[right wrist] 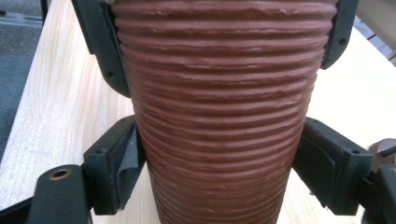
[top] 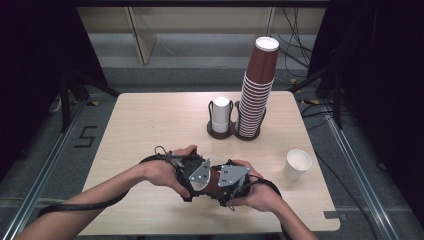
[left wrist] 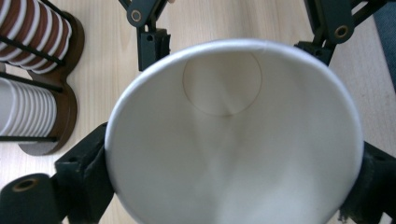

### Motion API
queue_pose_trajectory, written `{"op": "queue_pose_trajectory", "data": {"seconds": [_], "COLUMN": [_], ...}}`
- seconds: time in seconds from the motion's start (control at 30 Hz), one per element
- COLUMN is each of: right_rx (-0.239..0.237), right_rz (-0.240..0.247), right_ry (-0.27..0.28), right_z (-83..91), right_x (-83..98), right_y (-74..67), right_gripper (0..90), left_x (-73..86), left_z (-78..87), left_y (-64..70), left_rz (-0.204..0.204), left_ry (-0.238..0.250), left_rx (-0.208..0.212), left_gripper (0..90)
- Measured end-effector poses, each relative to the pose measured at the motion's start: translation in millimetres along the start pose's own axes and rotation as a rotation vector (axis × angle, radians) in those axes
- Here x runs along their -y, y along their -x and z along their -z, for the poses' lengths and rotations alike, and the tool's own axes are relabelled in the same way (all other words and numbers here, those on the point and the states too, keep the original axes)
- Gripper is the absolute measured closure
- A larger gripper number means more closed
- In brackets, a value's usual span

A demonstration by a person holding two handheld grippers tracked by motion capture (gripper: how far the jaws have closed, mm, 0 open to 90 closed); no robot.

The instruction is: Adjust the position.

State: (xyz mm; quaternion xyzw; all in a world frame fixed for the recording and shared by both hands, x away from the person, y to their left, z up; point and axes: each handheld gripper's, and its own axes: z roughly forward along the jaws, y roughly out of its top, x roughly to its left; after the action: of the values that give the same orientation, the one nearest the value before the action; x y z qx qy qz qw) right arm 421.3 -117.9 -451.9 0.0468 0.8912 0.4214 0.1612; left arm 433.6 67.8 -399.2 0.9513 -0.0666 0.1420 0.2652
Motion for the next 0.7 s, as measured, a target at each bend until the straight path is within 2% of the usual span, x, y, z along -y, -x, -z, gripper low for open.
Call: {"op": "queue_pose_trajectory", "data": {"seconds": [0.1, 0.17, 0.2, 0.27, 0.3, 0.33, 0.37, 0.4, 0.43, 0.47, 0.5, 0.53, 0.57, 0.6, 0.63, 0.67, 0.7], "right_rx": [-0.002, 0.005, 0.008, 0.011, 0.026, 0.025, 0.04, 0.032, 0.043, 0.049, 0.053, 0.063, 0.067, 0.076, 0.08, 0.092, 0.096], "right_rz": [0.011, -0.024, 0.007, -0.016, 0.007, -0.016, 0.019, -0.025, -0.033, -0.038, -0.05, -0.045, -0.074, -0.069, -0.096, -0.087, -0.101], "right_ry": [0.008, 0.003, 0.016, 0.022, 0.033, 0.036, 0.054, 0.057, 0.071, 0.079, 0.09, 0.1, 0.107, 0.114, 0.121, 0.133, 0.146], "right_z": [3.2, 6.8, 7.6, 10.9, 12.1, 13.1, 14.2, 15.6, 16.8, 17.7, 19.0, 19.9, 21.0, 21.6, 22.8, 24.1, 25.0], "right_x": [2.3, 5.6, 7.2, 11.7, 13.5, 15.8, 17.3, 19.6, 21.5, 23.0, 25.4, 27.0, 28.8, 29.6, 30.3, 31.0, 31.7], "right_y": [0.0, -2.5, 0.2, 0.0, 2.1, 1.0, 3.7, 1.3, 1.5, 1.8, 2.3, 3.2, 2.2, 2.9, 1.9, 3.2, 3.2], "right_gripper": [21.6, 21.6, 21.5, 21.5, 21.5, 21.4, 21.4, 21.3, 21.3, 21.2, 21.2, 21.1, 21.1, 21.1, 21.1, 21.1, 21.2], "left_x": [1.8, 4.8, 7.0, 10.3, 12.4, 14.5, 16.8, 19.3, 20.9, 23.8, 26.0, 28.4, 29.6, 31.3, 32.5, 34.1, 35.3], "left_z": [0.8, 1.9, 2.5, 3.1, 4.0, 3.7, 4.9, 5.4, 6.5, 6.0, 8.3, 8.6, 9.4, 10.6, 10.6, 11.3, 12.1], "left_y": [-0.4, 0.0, 0.5, 1.9, 2.0, 3.5, 3.3, 3.9, 3.5, 4.7, 3.0, 3.2, 2.6, 2.1, 2.5, 2.0, 1.6], "left_rz": [0.016, 0.029, 0.042, 0.066, 0.063, 0.085, 0.085, 0.098, 0.106, 0.145, 0.139, 0.166, 0.176, 0.187, 0.214, 0.22, 0.231], "left_ry": [0.025, 0.043, 0.056, 0.072, 0.07, 0.088, 0.086, 0.097, 0.1, 0.134, 0.123, 0.148, 0.156, 0.169, 0.195, 0.207, 0.218], "left_rx": [0.002, 0.003, 0.001, 0.002, 0.003, -0.004, -0.009, -0.012, -0.01, -0.028, -0.028, -0.045, -0.05, -0.057, -0.065, -0.076, -0.08], "left_gripper": [4.3, 1.8, 0.8, 0.4, 0.0, 0.0, 0.0, 0.0, 0.0, 0.0, 0.0, 0.0, 0.0, 0.0, 0.0, 0.0, 0.0]}}
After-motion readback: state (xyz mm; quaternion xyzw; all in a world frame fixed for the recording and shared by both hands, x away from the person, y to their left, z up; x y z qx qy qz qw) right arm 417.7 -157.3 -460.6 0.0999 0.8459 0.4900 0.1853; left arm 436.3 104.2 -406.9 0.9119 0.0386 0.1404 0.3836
